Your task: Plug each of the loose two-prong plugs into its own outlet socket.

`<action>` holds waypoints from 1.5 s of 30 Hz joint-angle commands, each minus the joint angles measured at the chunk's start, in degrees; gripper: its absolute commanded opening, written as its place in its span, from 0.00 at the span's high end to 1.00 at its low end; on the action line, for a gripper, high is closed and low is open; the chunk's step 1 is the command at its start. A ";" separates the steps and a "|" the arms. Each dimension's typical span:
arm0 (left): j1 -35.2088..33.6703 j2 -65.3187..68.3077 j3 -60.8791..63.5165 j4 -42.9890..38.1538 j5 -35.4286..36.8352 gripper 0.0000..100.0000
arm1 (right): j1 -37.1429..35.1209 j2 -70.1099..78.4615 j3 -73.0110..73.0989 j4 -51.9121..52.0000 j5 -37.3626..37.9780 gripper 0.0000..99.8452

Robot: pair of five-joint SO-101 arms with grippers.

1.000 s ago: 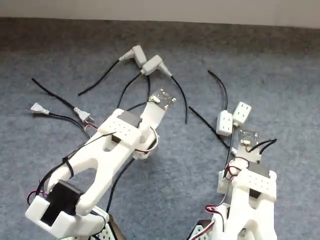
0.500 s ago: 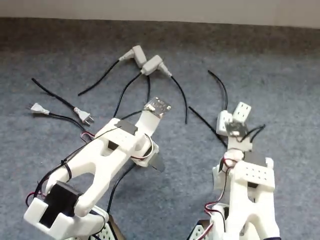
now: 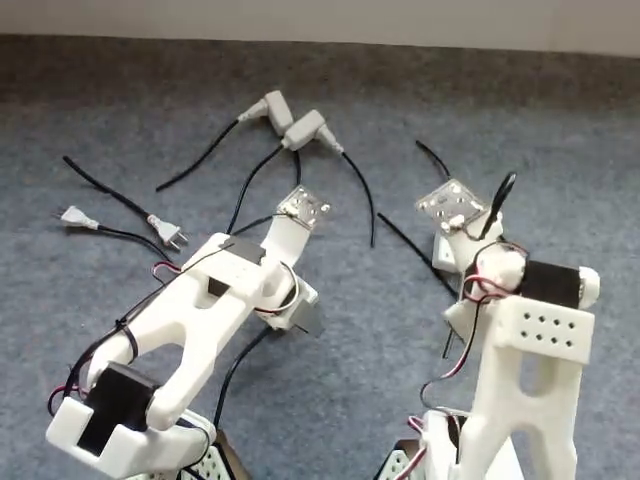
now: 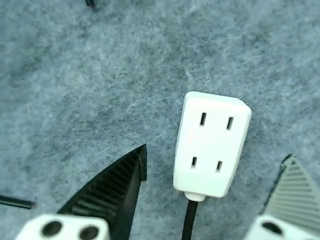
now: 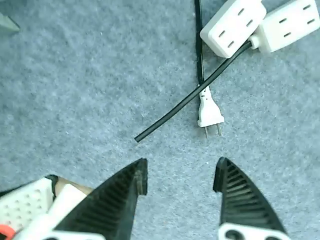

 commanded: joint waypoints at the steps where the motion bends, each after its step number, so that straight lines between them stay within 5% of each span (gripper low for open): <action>1: -0.57 -1.54 -1.01 -0.79 0.00 0.61 | 4.70 6.29 -3.12 0.31 11.87 0.77; 6: -0.48 -1.45 -0.75 -2.20 0.00 0.61 | 6.99 14.73 -3.21 -3.91 21.80 0.77; 10: -0.48 -1.45 -0.75 -2.29 0.00 0.61 | 6.11 15.25 -2.77 -13.41 22.68 0.77; 19: -0.40 -1.45 0.84 -5.27 5.01 0.61 | 0.92 7.60 7.87 -14.55 28.48 0.77; 27: -0.40 -1.54 1.27 -5.98 5.19 0.61 | 2.59 -0.31 28.00 -36.97 29.10 0.77; 45: -0.40 -1.45 1.27 -5.98 5.10 0.61 | 6.37 7.69 24.31 -38.99 28.84 0.77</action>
